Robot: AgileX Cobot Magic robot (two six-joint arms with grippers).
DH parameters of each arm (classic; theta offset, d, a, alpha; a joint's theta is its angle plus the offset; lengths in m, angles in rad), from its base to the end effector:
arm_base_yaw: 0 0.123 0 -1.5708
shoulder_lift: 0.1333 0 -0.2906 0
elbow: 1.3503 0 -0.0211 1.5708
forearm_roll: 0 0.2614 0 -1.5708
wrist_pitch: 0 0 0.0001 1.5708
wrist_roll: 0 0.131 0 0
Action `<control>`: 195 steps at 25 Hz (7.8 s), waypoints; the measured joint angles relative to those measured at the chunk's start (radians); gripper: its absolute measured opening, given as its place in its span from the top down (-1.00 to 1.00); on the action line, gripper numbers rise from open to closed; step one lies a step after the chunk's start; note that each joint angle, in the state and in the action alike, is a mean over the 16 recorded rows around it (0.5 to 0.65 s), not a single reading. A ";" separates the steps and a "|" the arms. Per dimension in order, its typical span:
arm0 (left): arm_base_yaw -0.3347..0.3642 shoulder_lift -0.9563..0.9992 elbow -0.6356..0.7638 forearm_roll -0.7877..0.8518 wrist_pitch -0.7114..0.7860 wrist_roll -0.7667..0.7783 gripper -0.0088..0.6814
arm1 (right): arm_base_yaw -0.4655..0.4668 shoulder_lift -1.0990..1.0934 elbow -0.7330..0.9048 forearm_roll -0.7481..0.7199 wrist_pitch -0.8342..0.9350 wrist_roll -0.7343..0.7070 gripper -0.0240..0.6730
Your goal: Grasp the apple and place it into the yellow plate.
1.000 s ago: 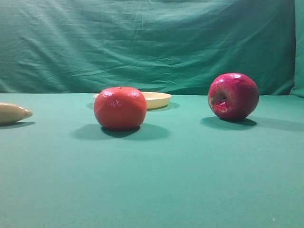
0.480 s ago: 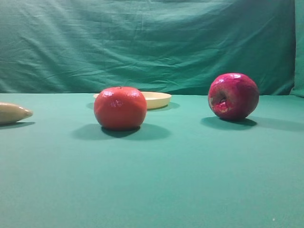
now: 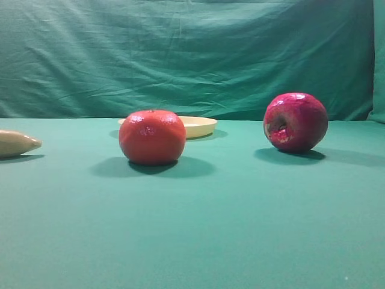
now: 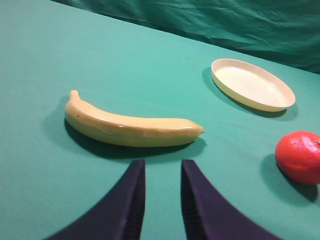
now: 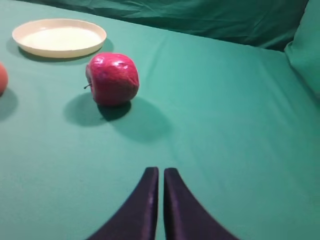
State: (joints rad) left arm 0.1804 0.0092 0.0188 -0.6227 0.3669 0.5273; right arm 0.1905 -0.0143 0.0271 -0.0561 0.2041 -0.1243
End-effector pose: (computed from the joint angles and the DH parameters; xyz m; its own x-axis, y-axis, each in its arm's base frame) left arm 0.0997 -0.0097 0.1698 -0.2381 -0.1062 -0.9654 0.0093 0.9937 -0.1116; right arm 0.0989 0.0176 0.1810 -0.0929 -0.1995 -0.9755 -0.1980 0.9639 -0.1782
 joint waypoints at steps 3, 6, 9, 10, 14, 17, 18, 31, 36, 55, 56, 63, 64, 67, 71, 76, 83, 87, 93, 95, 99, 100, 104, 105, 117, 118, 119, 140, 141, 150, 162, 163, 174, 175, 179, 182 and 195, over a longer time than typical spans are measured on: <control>0.000 0.000 0.000 0.000 0.000 0.000 0.52 | 0.000 0.000 -0.001 -0.005 -0.069 0.034 0.93; 0.000 0.000 0.000 0.000 0.000 0.000 0.52 | 0.000 0.007 -0.017 -0.005 -0.113 0.083 0.93; 0.000 0.000 0.000 0.000 0.000 0.000 0.52 | 0.000 0.039 -0.064 -0.005 -0.111 0.130 0.93; 0.000 0.000 0.000 0.000 0.000 0.000 0.52 | 0.000 0.056 -0.087 -0.005 -0.097 0.145 0.93; 0.000 0.000 0.000 0.000 0.000 0.000 0.52 | 0.000 0.169 -0.214 -0.005 0.020 0.197 0.93; 0.000 0.000 0.000 0.000 0.000 0.000 0.52 | 0.000 0.296 -0.341 -0.004 0.157 0.212 0.93; 0.000 0.000 0.000 0.000 0.000 0.000 0.52 | 0.000 0.345 -0.388 -0.004 0.206 0.210 0.93; 0.000 0.000 0.000 0.000 0.000 0.000 0.52 | 0.014 0.991 -0.863 0.041 0.582 0.089 0.93; 0.000 0.000 0.000 0.000 0.000 0.000 0.52 | 0.074 1.171 -0.966 0.061 0.587 0.039 0.93; 0.000 0.000 0.000 0.000 0.000 0.000 0.52 | 0.251 1.660 -1.263 -0.062 0.582 0.100 -0.67; 0.000 0.000 0.000 0.000 0.000 0.000 0.52 | 0.250 1.675 -1.266 -0.070 0.579 0.113 -0.75; 0.000 0.000 0.000 0.000 0.000 0.000 0.52 | 0.245 1.780 -1.273 -0.125 0.542 0.183 -0.86; 0.000 0.000 0.000 0.000 0.000 0.000 0.52 | 0.244 1.795 -1.274 -0.130 0.536 0.189 -0.83; 0.000 0.000 0.000 0.000 0.000 0.000 0.52 | 0.241 1.835 -1.277 -0.139 0.518 0.200 -0.73; 0.000 0.000 0.000 0.000 0.000 0.000 0.52 | 0.240 1.874 -1.301 -0.136 0.505 0.204 -0.58; 0.000 0.000 0.000 0.000 0.000 0.000 0.52 | 0.242 1.898 -1.384 -0.096 0.497 0.199 -0.40; 0.000 0.000 0.000 0.000 0.000 0.000 0.52 | 0.273 1.937 -1.562 -0.010 0.409 0.145 -0.34; 0.000 0.000 0.000 0.000 0.000 0.000 0.52 | 0.301 1.992 -1.660 0.034 0.319 0.106 -0.34; 0.000 0.000 0.000 0.000 0.000 0.000 0.52 | 0.339 2.100 -1.745 0.058 0.190 0.045 -0.37; 0.000 0.000 0.000 0.000 0.000 0.000 0.52 | 0.346 2.134 -1.761 0.059 0.166 0.034 -0.44; 0.000 0.000 0.000 0.000 0.000 0.000 0.52 | 0.352 2.179 -1.790 0.057 0.160 0.017 -0.58; 0.000 0.000 0.000 0.000 0.000 0.000 0.52 | 0.352 2.183 -1.797 0.056 0.166 0.014 -0.62; 0.000 0.000 0.000 0.000 0.000 0.000 0.52 | 0.352 2.165 -1.825 0.047 0.213 0.002 -0.70; 0.000 0.000 0.000 0.000 0.000 0.000 0.52 | 0.352 2.152 -1.832 0.044 0.231 0.000 -0.70; 0.000 0.000 0.000 0.000 0.000 0.000 0.52 | 0.352 1.809 -1.886 -0.005 0.590 0.046 0.33; 0.000 0.000 0.000 0.000 0.000 0.000 0.52 | 0.352 1.769 -1.879 -0.010 0.617 0.057 0.43; 0.000 0.000 0.000 0.000 0.000 0.000 0.52 | 0.352 1.727 -1.868 -0.015 0.641 0.069 0.53; 0.000 0.000 0.000 0.000 0.000 0.000 0.52 | 0.352 0.678 -0.977 -0.058 0.460 0.186 0.93; 0.000 0.000 0.000 0.000 0.000 0.000 0.52 | 0.352 0.636 -0.938 -0.058 0.457 0.188 0.93; 0.000 0.000 0.000 0.000 0.000 0.000 0.52 | 0.352 0.377 -0.711 -0.063 0.530 0.210 0.93; 0.000 0.000 0.000 0.000 0.000 0.000 0.52 | 0.290 0.281 -0.506 -0.095 0.421 0.229 0.93; 0.000 0.000 0.000 0.000 0.000 0.000 0.52 | 0.274 0.269 -0.484 -0.097 0.399 0.229 0.93; 0.000 0.000 0.000 0.000 0.000 0.000 0.52 | 0.033 0.081 -0.215 -0.098 0.212 0.230 0.93; 0.000 0.000 0.000 0.000 0.000 0.000 0.52 | 0.013 0.067 -0.191 -0.098 0.199 0.230 0.93; 0.000 0.000 0.000 0.000 0.000 0.000 0.52 | -0.049 0.024 -0.106 -0.095 0.149 0.230 0.93; 0.000 0.000 0.000 0.000 0.000 0.000 0.52 | -0.079 0.008 -0.059 -0.093 0.120 0.230 0.93; 0.000 0.000 0.000 0.000 0.000 0.000 0.52 | -0.107 0.002 0.000 -0.088 0.152 0.230 0.93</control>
State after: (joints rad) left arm 0.1804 0.0092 0.0188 -0.6227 0.3669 0.5273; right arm 0.0831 -0.0127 0.0273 -0.1437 0.3564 0.1058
